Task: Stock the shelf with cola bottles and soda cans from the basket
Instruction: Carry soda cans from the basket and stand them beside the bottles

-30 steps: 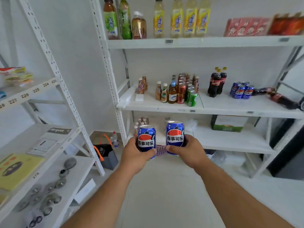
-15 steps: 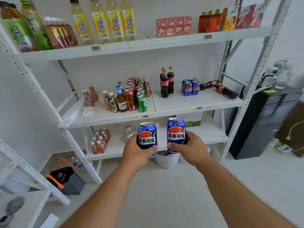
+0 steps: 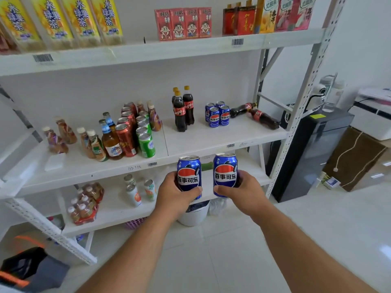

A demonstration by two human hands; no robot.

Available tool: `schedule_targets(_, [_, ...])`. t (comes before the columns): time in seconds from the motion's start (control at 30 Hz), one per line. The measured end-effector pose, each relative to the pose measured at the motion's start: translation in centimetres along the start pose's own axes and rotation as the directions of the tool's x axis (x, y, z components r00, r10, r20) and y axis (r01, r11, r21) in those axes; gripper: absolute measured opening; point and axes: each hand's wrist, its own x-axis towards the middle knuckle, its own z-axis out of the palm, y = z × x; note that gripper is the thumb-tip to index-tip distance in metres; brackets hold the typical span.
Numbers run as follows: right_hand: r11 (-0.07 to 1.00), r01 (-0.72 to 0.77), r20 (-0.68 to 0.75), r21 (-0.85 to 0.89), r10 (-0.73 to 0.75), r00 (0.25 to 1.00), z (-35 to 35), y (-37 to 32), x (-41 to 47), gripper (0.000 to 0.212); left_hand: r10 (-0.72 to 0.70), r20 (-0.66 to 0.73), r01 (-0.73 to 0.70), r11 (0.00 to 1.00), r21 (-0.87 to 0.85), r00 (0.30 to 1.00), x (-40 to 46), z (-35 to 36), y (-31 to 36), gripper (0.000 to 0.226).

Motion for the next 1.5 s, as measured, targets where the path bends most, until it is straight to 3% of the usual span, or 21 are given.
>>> schedule_targets(0.43, [1.0,-0.004,-0.051,-0.019,0.003,0.999,-4.1,0.0,11.5,0.057,0.026,0.107,-0.024,1.0,-0.013,0.994,10.8,6.5,3.7,0.066])
schedule_targets(0.63, [1.0,0.025,-0.005,-0.01,-0.025,1.0,-9.1,1.1,16.7,0.047,0.009,0.074,-0.007,1.0,-0.015,0.997,13.9,12.0,6.0,0.065])
schedule_targets(0.83, [0.999,0.042,0.062,-0.03,-0.04,0.997,-14.6,2.6,22.5,0.057,-0.034,-0.002,0.034,0.999,-0.031,0.999,16.6,18.6,8.6,0.068])
schedule_targets(1.0, [0.999,0.031,0.107,-0.02,-0.029,0.994,-17.4,3.4,26.1,0.053,-0.075,-0.051,0.074,0.997,-0.036,0.996,18.2,21.9,9.4,0.068])
schedule_targets(1.5, [0.997,-0.047,0.173,-0.063,0.057,0.983,-15.1,4.5,40.1,0.063,-0.13,-0.077,0.126,0.99,-0.056,0.989,31.4,24.2,6.8,0.07])
